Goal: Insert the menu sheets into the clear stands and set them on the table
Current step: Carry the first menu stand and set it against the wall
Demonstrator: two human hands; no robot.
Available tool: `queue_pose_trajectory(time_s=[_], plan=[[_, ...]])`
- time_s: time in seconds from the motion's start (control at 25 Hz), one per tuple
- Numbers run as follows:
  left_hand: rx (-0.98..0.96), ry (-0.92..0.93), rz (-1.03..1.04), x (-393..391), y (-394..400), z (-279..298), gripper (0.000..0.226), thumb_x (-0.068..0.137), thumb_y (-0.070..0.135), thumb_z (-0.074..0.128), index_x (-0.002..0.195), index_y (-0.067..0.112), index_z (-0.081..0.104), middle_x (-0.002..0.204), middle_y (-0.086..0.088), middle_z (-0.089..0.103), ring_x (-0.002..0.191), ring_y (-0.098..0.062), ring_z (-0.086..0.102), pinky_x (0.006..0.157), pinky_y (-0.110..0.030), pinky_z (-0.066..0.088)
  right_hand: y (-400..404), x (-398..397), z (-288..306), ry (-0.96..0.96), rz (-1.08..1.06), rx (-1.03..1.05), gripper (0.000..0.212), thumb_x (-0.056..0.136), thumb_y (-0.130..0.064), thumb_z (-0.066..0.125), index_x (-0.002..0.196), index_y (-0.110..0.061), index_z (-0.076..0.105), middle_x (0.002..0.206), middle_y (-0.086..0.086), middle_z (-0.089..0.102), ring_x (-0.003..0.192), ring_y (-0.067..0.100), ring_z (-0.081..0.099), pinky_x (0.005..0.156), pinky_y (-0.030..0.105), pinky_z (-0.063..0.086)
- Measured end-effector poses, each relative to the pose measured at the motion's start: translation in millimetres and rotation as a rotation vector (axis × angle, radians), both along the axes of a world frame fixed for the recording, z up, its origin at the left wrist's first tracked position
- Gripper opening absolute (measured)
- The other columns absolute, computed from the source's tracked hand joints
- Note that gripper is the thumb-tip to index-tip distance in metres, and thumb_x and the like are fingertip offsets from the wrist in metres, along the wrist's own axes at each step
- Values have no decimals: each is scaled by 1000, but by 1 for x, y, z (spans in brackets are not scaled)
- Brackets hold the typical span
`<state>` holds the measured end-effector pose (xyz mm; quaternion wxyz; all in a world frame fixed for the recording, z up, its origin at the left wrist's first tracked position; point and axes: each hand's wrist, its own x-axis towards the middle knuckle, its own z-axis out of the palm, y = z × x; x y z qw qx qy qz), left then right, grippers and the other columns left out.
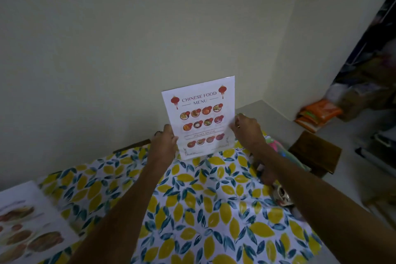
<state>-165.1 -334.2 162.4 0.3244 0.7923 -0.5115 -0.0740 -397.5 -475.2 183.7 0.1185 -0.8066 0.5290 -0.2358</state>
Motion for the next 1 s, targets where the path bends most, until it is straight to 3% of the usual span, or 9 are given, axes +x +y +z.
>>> queue_pose_trajectory(time_s=[0.16,0.28,0.36,0.44,0.52,0.64,0.72,1.0], plan=[[29,7,-13,-33,-100,-13,18,92,24,58,95,17,42,83,-12,68,73,-32,66,68,-46,55,-106,-36,-6,12,7,4,25,91,-27,61,94,-2,61,91,23,72,88,42,65,74,42,54],[29,76,17,-66,-175,-25,16,92,16,59,97,7,46,82,-8,64,69,-21,62,54,-22,42,-195,-59,-24,55,37,18,25,92,-27,60,93,-3,61,89,22,72,85,41,65,72,41,53],[28,135,43,-84,-212,-36,13,92,9,57,99,1,49,81,-2,53,68,-14,53,57,-16,37,-240,-67,-41,81,77,13,24,91,-26,61,91,-2,61,87,22,72,82,41,66,69,39,52],[35,173,70,-98,-249,-57,15,93,7,56,105,0,50,88,-1,52,75,-16,52,69,-25,44,-287,-72,-62,84,106,54,24,91,-27,62,89,-4,60,84,21,72,78,40,66,68,39,53],[65,175,58,-103,-279,-78,18,93,11,56,109,4,53,94,-5,63,79,-21,63,69,-34,53,-322,-73,-83,69,128,114,23,90,-29,62,86,-7,58,81,17,72,74,36,66,67,39,55],[145,217,156,-96,-313,-100,27,94,18,55,119,9,53,95,-6,68,80,-23,64,71,-36,53,-358,-67,-112,31,157,188,22,88,-32,65,85,-11,58,80,14,72,71,31,67,67,40,58],[139,183,167,-91,-328,-108,24,94,18,55,115,9,50,96,-12,71,80,-28,68,72,-42,59,-373,-61,-124,0,164,236,21,88,-31,65,88,-10,59,82,14,73,71,29,67,67,39,59],[186,148,142,-81,-379,-137,19,94,18,54,109,11,44,98,-14,71,80,-29,72,63,-39,61,-418,-57,-158,-52,141,310,21,87,-32,66,95,-12,63,89,12,74,78,27,69,74,40,60]])
